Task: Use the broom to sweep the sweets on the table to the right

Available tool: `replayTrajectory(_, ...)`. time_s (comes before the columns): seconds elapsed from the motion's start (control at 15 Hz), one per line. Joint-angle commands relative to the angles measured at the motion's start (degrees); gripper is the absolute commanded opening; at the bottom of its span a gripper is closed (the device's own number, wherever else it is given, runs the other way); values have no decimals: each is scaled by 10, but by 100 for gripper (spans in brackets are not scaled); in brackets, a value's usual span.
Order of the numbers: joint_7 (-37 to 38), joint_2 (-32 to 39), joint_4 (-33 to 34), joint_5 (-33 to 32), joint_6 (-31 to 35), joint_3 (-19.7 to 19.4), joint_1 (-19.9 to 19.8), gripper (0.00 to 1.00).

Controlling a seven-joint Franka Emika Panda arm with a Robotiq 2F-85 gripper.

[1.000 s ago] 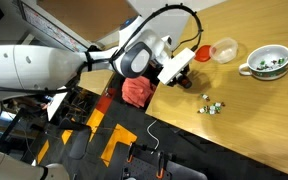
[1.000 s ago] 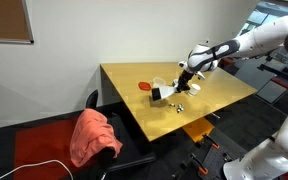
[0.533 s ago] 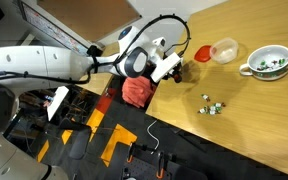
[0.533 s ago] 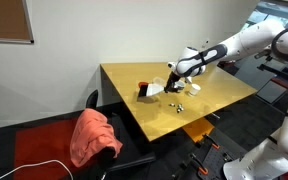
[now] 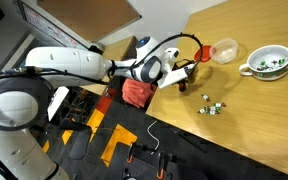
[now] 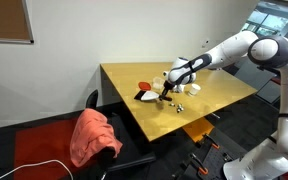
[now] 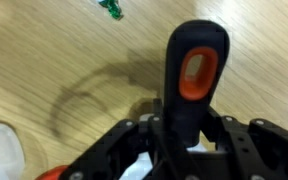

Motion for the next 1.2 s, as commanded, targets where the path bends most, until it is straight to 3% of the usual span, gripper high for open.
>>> replayTrajectory(0.0, 55, 42, 31, 6, 2, 20, -12, 12)
replayTrajectory(0.13, 84, 62, 38, -5, -1, 18, -7, 12)
replayTrajectory(0.2, 96, 71, 41, -11, -1, 16, -4, 47)
replayTrajectory(0.27, 105, 76, 43, -17, -4, 15, -2, 63)
replayTrajectory(0.4, 119, 66, 30, -30, 7, 13, 1, 77)
replayTrajectory(0.6, 89, -32, -57, -50, 49, 28, -15, 99)
replayTrajectory(0.8, 89, -113, -104, -61, 12, 30, -20, 100)
replayTrajectory(1.13, 121, -232, -169, -57, -58, 4, 4, 100)
